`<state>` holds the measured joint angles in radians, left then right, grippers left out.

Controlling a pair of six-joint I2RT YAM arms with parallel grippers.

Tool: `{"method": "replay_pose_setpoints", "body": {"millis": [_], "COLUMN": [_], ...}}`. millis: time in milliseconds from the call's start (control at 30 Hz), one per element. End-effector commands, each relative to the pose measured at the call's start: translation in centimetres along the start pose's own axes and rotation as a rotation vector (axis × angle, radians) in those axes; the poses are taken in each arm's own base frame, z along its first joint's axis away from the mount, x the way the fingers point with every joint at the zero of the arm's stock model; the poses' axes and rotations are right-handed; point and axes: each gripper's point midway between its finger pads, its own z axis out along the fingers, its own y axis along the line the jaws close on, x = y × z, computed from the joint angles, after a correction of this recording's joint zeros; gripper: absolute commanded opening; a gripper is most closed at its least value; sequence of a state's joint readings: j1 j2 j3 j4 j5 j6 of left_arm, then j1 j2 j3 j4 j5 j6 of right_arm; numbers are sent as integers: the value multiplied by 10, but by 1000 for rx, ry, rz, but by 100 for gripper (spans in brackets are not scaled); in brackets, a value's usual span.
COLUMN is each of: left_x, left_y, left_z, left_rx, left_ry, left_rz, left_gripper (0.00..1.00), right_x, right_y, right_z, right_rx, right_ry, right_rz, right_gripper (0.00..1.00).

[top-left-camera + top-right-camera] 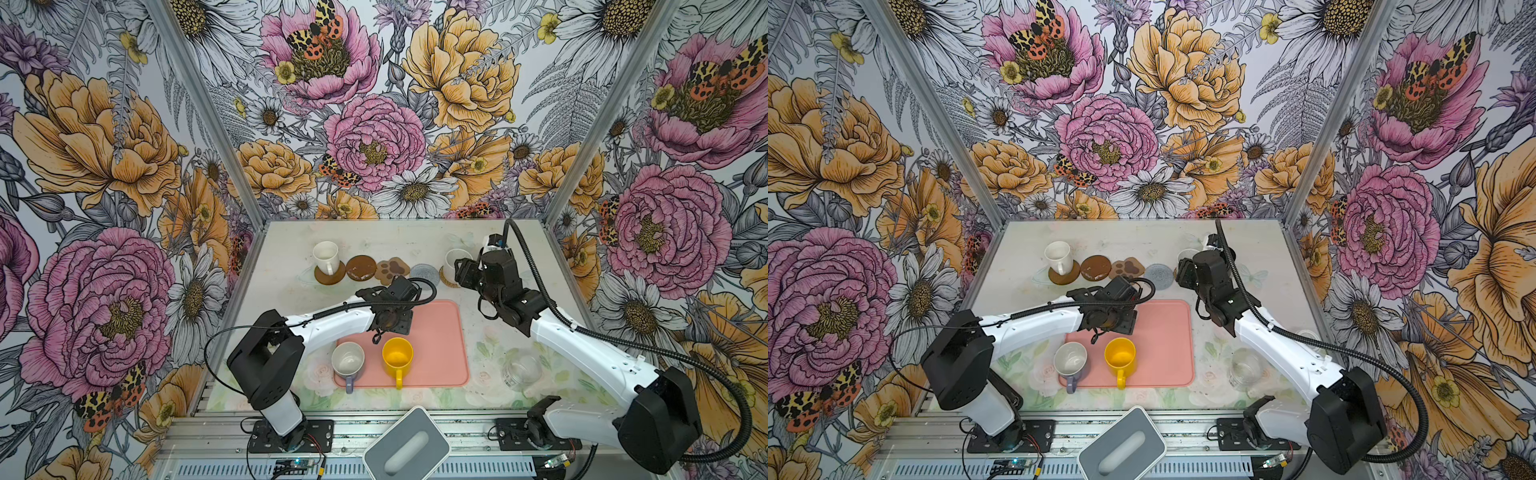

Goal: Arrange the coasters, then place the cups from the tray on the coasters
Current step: 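Lower the left gripper into the red-lined mug, then close the left gripper on the red mug's rim and lift it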

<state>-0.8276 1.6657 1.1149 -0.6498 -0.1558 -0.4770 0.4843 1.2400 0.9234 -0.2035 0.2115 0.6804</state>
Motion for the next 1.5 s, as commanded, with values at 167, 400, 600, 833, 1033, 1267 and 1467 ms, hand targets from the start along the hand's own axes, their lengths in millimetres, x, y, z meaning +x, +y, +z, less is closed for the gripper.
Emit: {"method": "replay_pose_setpoints", "body": {"millis": [167, 400, 600, 833, 1033, 1267, 1467], "left_x": [-10, -14, -14, -15, -24, -35, -44], "left_y": [3, 11, 12, 14, 17, 15, 17], "left_z": [9, 14, 18, 19, 10, -5, -17], "left_rx": [-45, -88, -96, -99, -108, -97, -104], "left_ry": [-17, -27, -20, -19, -56, -104, -147], "left_rz": [-23, -22, -18, -23, -31, -39, -48], "left_gripper": [56, 50, 39, 0, 0, 0, 0], "right_x": [-1, 1, 2, 2, 3, 3, 4], "right_y": [-4, -6, -6, -6, -6, -6, -7], "right_z": [6, 8, 11, 12, 13, 14, 15], "right_rx": [7, 13, 14, 12, 11, 9, 11], "right_ry": [0, 6, 14, 18, 23, 27, 29], "right_rz": [-1, 3, 3, 6, 7, 7, 7], "right_gripper": [63, 62, 63, 62, 62, 63, 62]}}
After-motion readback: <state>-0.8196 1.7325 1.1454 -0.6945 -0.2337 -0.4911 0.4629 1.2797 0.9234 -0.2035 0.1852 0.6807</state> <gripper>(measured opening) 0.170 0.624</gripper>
